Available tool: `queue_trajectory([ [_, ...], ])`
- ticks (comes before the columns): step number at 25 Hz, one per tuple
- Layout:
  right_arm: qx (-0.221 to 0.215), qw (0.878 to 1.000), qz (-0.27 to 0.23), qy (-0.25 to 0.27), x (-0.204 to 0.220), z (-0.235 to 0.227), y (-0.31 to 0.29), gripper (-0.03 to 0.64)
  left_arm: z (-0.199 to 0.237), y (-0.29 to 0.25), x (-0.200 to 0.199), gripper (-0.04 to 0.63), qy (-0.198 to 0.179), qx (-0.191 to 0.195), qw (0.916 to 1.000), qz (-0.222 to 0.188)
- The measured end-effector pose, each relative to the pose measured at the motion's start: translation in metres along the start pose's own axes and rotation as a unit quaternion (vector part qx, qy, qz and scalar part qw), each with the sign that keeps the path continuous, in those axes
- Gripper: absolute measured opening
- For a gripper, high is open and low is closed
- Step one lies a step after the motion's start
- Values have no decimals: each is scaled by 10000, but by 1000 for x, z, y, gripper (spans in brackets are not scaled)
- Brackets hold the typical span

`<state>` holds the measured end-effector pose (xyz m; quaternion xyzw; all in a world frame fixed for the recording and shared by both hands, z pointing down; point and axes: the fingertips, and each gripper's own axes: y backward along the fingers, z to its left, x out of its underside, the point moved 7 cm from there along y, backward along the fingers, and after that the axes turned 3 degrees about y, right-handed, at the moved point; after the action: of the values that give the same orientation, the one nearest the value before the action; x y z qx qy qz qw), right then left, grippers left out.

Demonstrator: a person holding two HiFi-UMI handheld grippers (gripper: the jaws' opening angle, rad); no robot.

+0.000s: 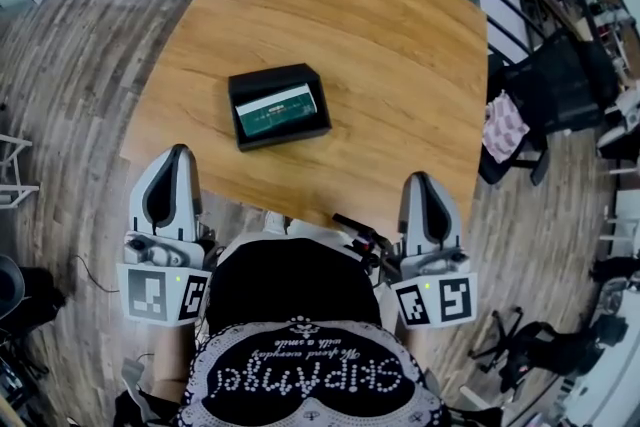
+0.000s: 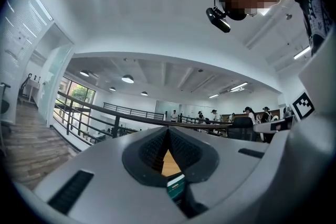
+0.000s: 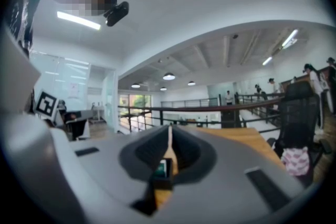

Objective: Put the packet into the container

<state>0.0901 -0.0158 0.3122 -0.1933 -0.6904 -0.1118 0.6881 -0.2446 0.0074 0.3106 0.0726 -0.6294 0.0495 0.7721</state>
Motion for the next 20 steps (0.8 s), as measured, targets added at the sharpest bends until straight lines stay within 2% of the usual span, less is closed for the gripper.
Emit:
queue_trajectory([
  [14,-48,9998,178,-39,18,8,12,40,1,21,32,29,89,94,9991,393],
  [20,1,9997,225,-54,19,7,10,40,-3,17,39,29,154,429,9973,572],
])
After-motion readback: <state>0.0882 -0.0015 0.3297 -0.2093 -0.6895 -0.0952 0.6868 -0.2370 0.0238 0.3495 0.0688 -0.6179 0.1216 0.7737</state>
